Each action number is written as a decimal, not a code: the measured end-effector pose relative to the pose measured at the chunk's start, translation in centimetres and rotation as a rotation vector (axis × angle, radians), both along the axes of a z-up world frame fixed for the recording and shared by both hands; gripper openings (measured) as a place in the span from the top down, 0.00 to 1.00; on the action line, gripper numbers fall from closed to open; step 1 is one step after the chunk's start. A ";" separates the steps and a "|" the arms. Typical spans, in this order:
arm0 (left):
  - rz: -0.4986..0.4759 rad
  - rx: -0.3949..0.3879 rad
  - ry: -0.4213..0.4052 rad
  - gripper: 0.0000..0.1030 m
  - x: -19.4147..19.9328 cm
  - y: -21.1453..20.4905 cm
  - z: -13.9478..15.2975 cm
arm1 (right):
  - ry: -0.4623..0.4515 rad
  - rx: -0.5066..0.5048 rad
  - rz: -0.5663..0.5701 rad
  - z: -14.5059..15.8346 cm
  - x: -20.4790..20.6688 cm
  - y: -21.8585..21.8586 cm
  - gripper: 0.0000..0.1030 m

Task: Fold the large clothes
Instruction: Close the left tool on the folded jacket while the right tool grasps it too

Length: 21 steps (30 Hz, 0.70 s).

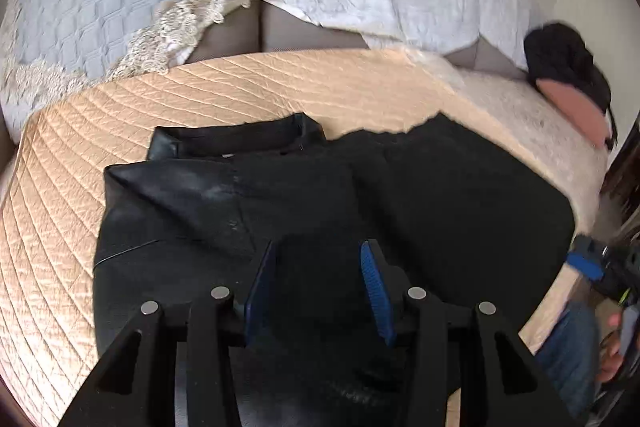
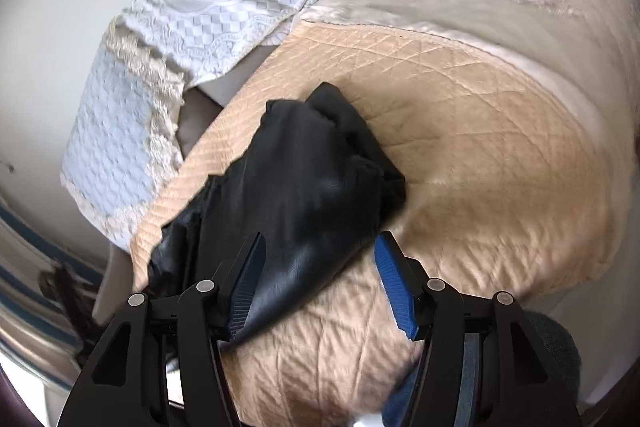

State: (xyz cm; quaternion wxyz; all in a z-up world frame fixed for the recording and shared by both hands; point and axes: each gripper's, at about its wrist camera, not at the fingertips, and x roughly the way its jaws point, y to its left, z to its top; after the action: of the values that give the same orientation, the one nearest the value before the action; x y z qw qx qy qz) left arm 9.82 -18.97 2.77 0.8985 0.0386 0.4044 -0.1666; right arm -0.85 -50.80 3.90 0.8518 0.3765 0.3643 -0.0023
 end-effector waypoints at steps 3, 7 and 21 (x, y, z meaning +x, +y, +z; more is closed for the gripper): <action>0.040 0.014 0.027 0.53 1.5 0.1 -1.6 | 0.016 0.058 -0.071 -1.1 1.0 -1.2 0.43; 0.072 0.009 0.032 0.53 2.2 0.4 -2.0 | -0.015 0.135 -0.129 -1.9 0.8 -2.0 0.43; 0.069 0.035 -0.012 0.51 2.1 0.1 -2.5 | 0.005 0.221 -0.162 -3.2 -0.3 -3.4 0.77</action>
State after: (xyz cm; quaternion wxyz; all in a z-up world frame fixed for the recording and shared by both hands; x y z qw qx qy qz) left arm 11.92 -18.85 0.31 0.9053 0.0415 0.4028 -0.1280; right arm -1.16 -54.24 0.74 0.8011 0.4962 0.3331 -0.0317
